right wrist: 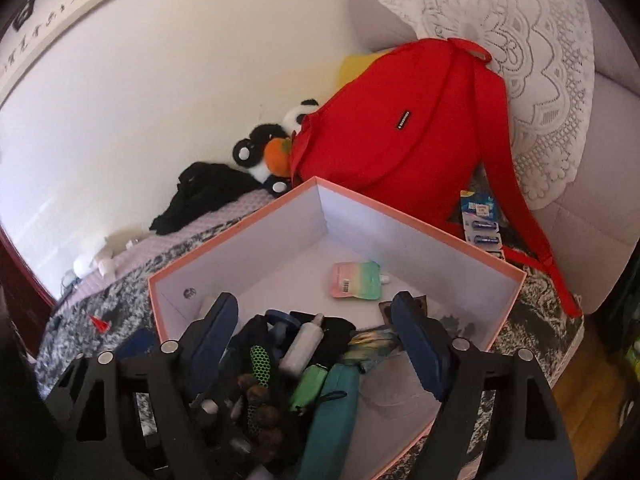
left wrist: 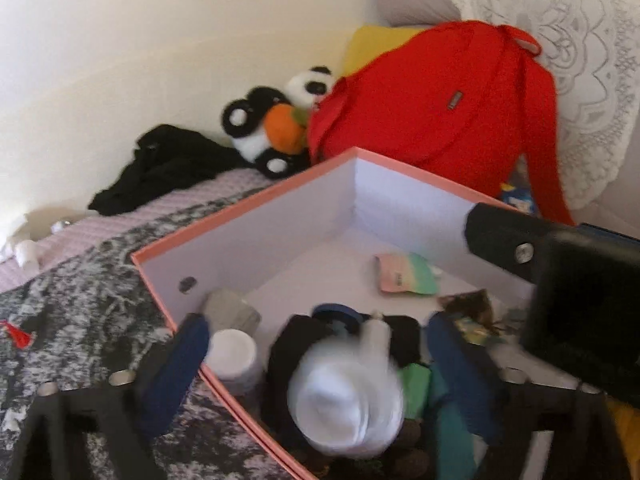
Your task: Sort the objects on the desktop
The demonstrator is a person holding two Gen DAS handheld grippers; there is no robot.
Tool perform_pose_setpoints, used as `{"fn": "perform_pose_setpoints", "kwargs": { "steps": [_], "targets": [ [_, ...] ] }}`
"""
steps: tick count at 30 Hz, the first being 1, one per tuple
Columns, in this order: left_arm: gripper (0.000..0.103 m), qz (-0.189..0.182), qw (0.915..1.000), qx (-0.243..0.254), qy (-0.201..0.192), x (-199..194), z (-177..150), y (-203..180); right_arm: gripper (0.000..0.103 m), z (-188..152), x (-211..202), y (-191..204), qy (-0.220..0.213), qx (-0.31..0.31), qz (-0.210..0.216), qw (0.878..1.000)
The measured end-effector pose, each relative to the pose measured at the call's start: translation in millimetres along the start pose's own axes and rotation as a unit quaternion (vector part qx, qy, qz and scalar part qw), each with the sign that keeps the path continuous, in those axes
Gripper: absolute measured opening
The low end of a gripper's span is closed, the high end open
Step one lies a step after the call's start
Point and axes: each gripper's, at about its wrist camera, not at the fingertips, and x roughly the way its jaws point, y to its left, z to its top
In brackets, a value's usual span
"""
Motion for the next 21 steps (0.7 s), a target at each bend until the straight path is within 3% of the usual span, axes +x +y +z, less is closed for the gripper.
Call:
{"fn": "perform_pose_setpoints", "kwargs": {
  "steps": [11, 16, 21],
  "targets": [
    [0.093, 0.009, 0.9998, -0.017, -0.005, -8, 0, 14, 0.087, 1, -6, 20, -0.021, -0.002, -0.009, 1.000],
    [0.093, -0.006, 0.9983, -0.058, 0.001, -18, -1, 45, 0.089, 2, -15, 36, -0.045, 0.011, 0.007, 0.999],
    [0.093, 0.037, 0.9950, -0.092, -0.005, -31, -8, 91, 0.090, -1, -15, 66, -0.055, 0.000, 0.026, 0.998]
  ]
}}
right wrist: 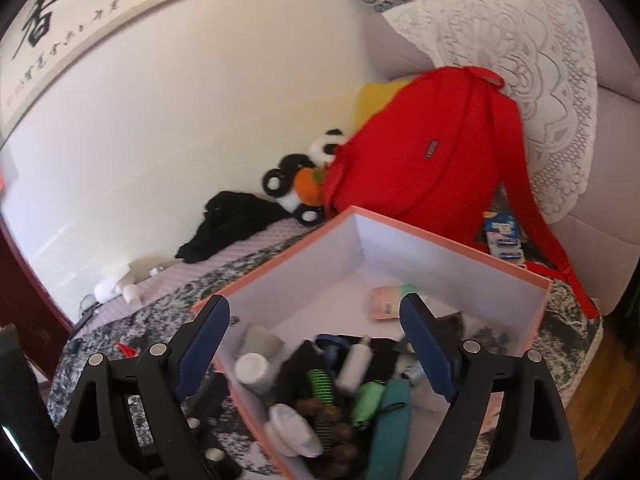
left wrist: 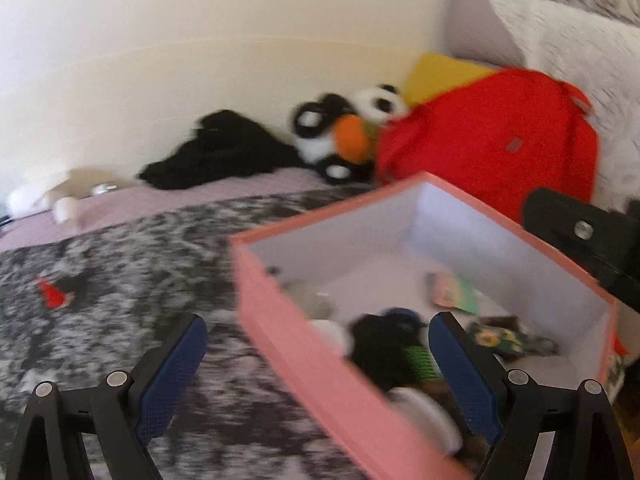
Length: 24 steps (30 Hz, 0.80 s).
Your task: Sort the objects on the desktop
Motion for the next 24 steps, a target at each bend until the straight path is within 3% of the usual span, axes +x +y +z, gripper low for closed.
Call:
{"fn": "perform_pose_setpoints", "kwargs": {
  "steps": [14, 17, 21, 24],
  "targets": [
    [0.093, 0.113, 0.9919, -0.056, -0.014, -54, -14, 132, 0.090, -33, 32, 106, 0.035, -0.017, 0.095, 0.995],
    [0.094, 0.112, 0.9883, -0.103, -0.009, -65, -20, 165, 0.090, -41, 37, 130, 0.045, -0.019, 0.116, 0.992],
    [0.094, 0.074, 0.9834, -0.165, 0.001, -78, -30, 204, 0.090, -54, 39, 161, 0.045, -0.026, 0.137, 0.989],
    [0.094, 0.081, 0.9827, -0.166, -0.014, -89, -36, 214, 0.090, -63, 42, 183, 0.053, -0.032, 0.151, 0.987]
  ]
}}
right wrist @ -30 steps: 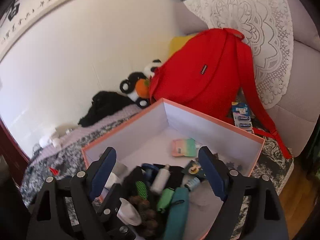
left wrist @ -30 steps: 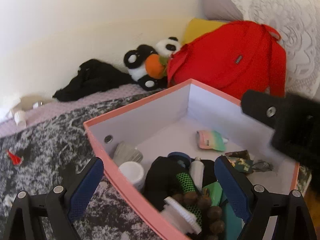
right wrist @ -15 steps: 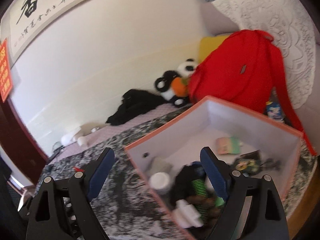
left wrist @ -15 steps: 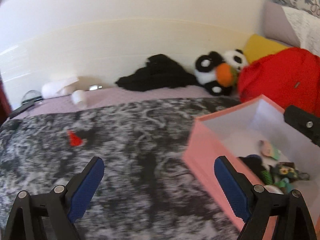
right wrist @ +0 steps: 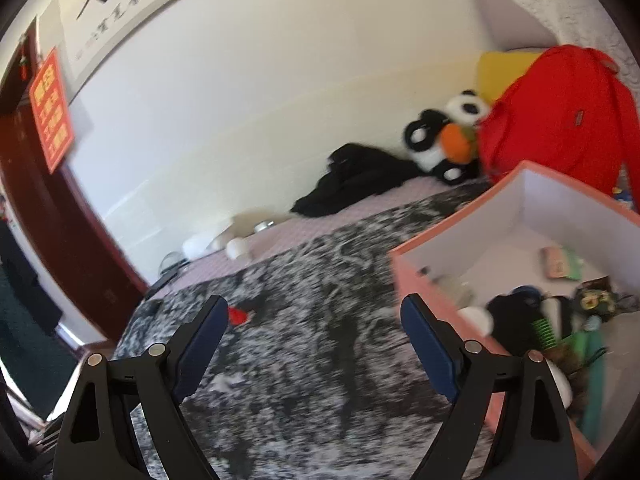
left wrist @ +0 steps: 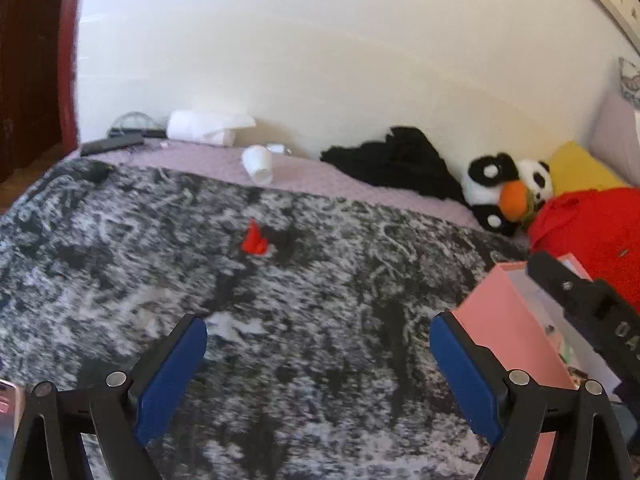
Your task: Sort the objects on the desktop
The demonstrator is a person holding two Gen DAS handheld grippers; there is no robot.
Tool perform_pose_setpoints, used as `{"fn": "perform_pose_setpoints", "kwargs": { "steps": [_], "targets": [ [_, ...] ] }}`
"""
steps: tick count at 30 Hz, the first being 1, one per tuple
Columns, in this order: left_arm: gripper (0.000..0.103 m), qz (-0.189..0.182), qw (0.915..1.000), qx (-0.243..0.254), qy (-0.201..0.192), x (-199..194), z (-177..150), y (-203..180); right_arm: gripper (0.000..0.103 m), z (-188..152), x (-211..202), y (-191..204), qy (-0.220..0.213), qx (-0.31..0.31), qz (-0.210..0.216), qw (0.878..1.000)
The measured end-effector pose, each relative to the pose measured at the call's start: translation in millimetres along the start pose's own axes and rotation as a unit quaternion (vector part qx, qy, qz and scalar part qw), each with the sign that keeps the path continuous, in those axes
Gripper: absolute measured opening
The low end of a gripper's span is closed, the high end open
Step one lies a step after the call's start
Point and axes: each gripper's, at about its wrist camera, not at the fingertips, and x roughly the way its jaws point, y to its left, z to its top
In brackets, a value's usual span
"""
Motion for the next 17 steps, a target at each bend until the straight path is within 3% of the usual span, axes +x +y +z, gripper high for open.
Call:
{"fn": "perform_pose_setpoints", "kwargs": {
  "steps": [8, 17],
  "targets": [
    [0.096, -0.007, 0.9994, 0.003, -0.033, -11, -4, 29, 0.091, -11, -1, 44, -0.021, -0.034, 0.003, 0.999],
    [0.101, 0.061, 0.9941, 0.078, -0.043, -9, -12, 25, 0.093, -18, 5, 59, -0.016, -0.050, -0.010, 0.999]
  ]
}}
